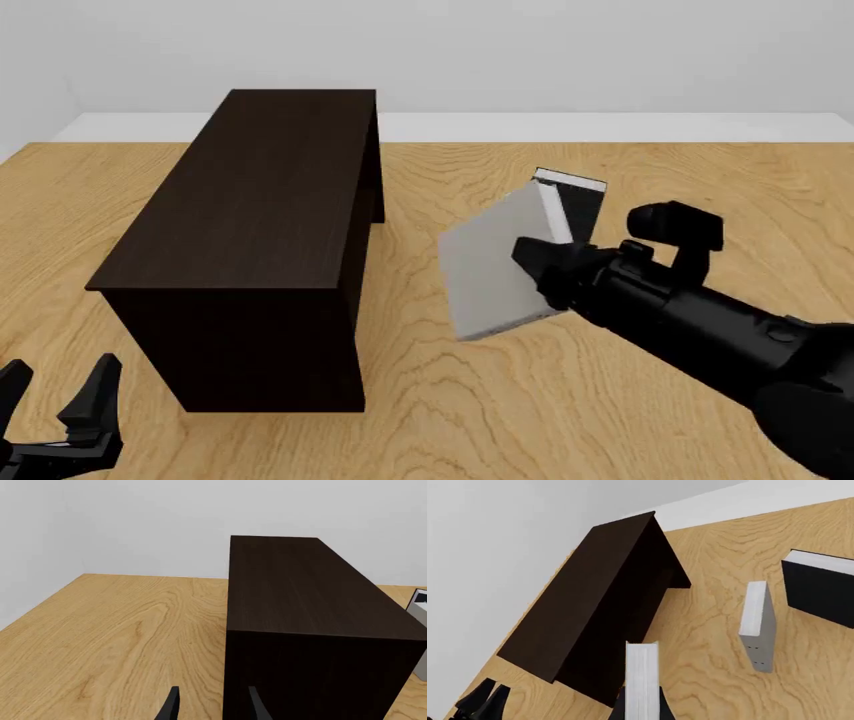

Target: Pick up the book on the right and place it under the cabinet shelf.

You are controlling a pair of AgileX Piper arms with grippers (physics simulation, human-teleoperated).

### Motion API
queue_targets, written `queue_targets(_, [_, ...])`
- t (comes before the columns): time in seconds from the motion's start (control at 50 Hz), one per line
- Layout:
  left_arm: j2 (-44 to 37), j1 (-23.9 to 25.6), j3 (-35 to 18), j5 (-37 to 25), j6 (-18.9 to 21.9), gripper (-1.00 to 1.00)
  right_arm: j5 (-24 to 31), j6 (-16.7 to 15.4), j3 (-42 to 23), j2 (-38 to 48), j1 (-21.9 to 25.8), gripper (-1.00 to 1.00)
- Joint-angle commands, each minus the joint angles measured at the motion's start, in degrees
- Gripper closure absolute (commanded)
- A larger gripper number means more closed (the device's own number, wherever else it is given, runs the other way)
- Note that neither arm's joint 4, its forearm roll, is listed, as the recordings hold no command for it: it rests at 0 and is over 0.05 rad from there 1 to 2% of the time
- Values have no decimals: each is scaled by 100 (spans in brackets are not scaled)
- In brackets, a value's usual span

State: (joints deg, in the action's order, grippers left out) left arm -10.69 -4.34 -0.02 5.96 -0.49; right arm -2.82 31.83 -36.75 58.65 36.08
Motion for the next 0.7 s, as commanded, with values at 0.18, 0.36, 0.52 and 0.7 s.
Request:
queue_targets(0.18, [-2, 0, 0, 2, 1, -100, -1722, 596, 466, 736, 27, 100])
queue_targets(0.36, [-1, 0, 0, 1, 1, -100, -2533, 924, 818, 1009, 35, 100])
queue_targets(0.52, [-2, 0, 0, 1, 0, -100, -3308, 1239, 1080, 1416, 152, 100])
queue_targets(0.7, [0, -1, 0, 0, 0, -100, -3760, 1406, 1134, 1732, 249, 100])
